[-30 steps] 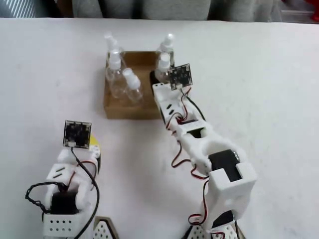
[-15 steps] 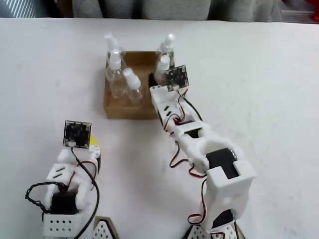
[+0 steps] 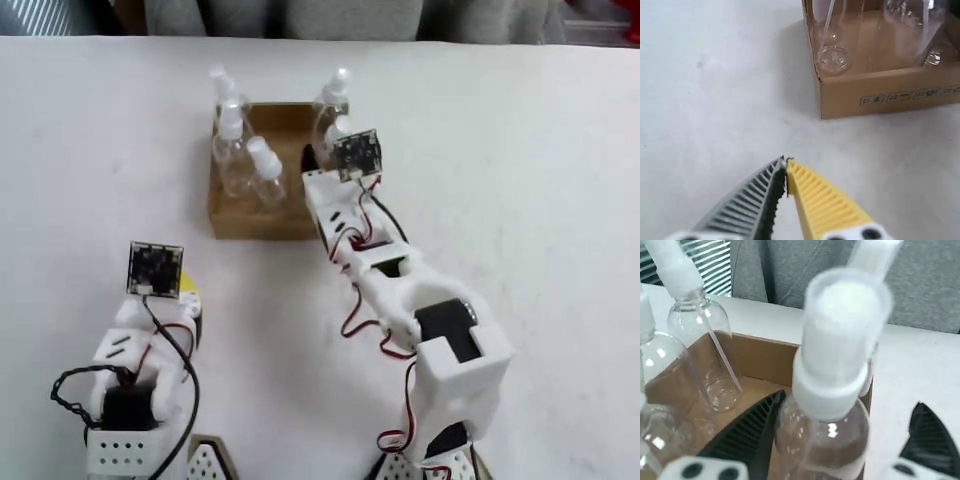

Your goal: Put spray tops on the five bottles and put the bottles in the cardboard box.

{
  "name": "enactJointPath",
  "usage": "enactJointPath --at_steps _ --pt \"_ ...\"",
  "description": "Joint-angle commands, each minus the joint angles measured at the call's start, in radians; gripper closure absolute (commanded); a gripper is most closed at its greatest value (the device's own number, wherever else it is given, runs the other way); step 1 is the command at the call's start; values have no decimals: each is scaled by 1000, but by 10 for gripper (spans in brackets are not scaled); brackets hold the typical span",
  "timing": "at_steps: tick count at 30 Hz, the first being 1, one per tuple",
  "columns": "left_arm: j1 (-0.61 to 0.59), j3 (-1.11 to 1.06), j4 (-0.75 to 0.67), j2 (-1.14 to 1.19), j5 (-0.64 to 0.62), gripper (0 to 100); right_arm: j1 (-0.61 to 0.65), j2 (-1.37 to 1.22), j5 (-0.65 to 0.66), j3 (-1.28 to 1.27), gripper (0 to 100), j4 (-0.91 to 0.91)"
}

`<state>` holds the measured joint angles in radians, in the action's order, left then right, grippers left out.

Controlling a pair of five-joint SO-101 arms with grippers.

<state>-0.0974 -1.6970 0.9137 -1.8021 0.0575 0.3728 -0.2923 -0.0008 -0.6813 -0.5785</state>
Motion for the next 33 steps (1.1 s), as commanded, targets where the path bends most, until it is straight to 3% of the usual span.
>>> enactJointPath --at_steps 1,14,26,33 --pt "2 3 6 1 15 977 5 81 -25 2 626 8" --pt "2 3 6 1 15 977 5 117 -31 -6 613 8" --pt "2 3 6 1 15 977 19 395 -31 -163 613 10" --pt "2 3 6 1 15 977 28 461 -31 -106 613 127"
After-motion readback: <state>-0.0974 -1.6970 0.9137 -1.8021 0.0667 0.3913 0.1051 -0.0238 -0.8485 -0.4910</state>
